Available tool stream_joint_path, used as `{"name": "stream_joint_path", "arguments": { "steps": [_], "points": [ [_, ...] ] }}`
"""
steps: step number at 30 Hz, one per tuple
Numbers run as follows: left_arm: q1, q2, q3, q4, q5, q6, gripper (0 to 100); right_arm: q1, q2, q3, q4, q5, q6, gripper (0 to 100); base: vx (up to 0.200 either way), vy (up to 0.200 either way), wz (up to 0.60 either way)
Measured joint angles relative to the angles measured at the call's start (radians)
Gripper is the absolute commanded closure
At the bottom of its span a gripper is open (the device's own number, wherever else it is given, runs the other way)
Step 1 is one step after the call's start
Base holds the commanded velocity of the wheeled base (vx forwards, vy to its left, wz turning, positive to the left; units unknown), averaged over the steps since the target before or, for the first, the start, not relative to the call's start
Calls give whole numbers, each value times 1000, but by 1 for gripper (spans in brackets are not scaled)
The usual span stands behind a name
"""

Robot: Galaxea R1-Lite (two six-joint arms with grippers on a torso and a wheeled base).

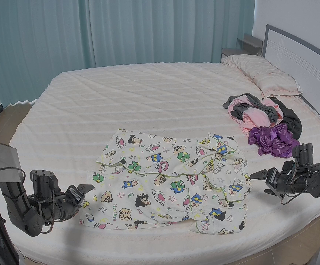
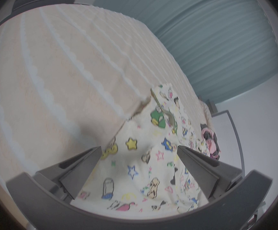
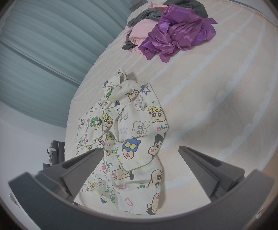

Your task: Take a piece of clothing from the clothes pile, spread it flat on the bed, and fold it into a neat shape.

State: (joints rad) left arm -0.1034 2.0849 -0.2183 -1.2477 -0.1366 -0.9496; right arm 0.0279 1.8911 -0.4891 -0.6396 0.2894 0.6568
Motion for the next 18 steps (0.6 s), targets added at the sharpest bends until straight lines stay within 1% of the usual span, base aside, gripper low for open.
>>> {"name": "stream_joint_path", "arguments": {
  "steps": [4,9,13,18],
  "points": [
    [-36,-16,43,-3,-1,18,0,-2,-3,8,-7,0,0,0,0,0,0],
    [-102,-27,108,-3,17,37,0,-1,-17,13,-7,0,-1,0,0,0,0],
    [-116,-29,125,-3,43,102,0,0,-30,16,-7,2,-3,0,0,0,0],
    [-118,-26,141,-2,106,175,0,1,-38,18,-7,3,-9,0,0,0,0]
  ]
}}
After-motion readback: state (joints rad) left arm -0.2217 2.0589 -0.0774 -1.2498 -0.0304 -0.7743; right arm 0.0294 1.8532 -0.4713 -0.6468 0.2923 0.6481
